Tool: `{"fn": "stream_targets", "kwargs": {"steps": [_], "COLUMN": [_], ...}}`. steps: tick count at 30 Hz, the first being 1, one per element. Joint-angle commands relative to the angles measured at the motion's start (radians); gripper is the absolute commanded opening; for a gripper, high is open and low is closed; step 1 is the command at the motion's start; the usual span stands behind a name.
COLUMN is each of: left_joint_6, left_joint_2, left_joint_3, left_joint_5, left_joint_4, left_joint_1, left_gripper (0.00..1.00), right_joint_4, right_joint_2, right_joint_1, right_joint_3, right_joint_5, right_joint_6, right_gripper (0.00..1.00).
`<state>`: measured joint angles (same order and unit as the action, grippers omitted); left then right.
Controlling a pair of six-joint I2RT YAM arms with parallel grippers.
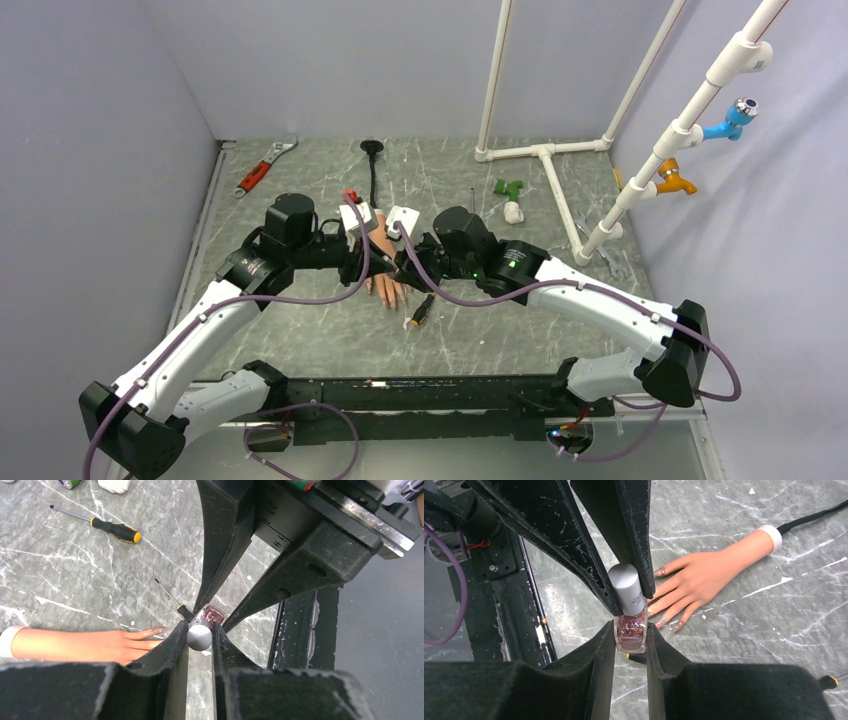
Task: Paint the nails
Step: Unscrew the nail polish bottle.
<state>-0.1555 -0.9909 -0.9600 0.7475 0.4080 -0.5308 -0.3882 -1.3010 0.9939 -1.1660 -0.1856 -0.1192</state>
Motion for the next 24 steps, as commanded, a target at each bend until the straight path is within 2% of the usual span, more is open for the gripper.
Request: {"fn": "stream_targets", "kwargs": {"steps": [1,12,24], "left_joint_6": [0.056,0.075,0.092], "left_joint_2": [0.016,0.046,0.07], "left_joint_3": [-0.026,-0.017,-0.017], "left_joint_5": [0.029,-0.038,-0.033], "left_joint_4": [-0.038,-0.063,-0.078], "left_joint_1": [-0.008,-0.007,0.007], "left_gripper": [0.0,0.0,0.0], "right_joint_4": [0.118,0.12,0.125], "right_joint_2": [0.047,0.043,0.058], "right_joint_1": [0.0,0.0,0.0], "right_joint_3": [-0.001,0.011,0.044], "right_joint_5": [0.028,0.065,0.086], "right_joint_6": [0.027,0.026,0.02], "right_gripper": [0.0,0.0,0.0]}}
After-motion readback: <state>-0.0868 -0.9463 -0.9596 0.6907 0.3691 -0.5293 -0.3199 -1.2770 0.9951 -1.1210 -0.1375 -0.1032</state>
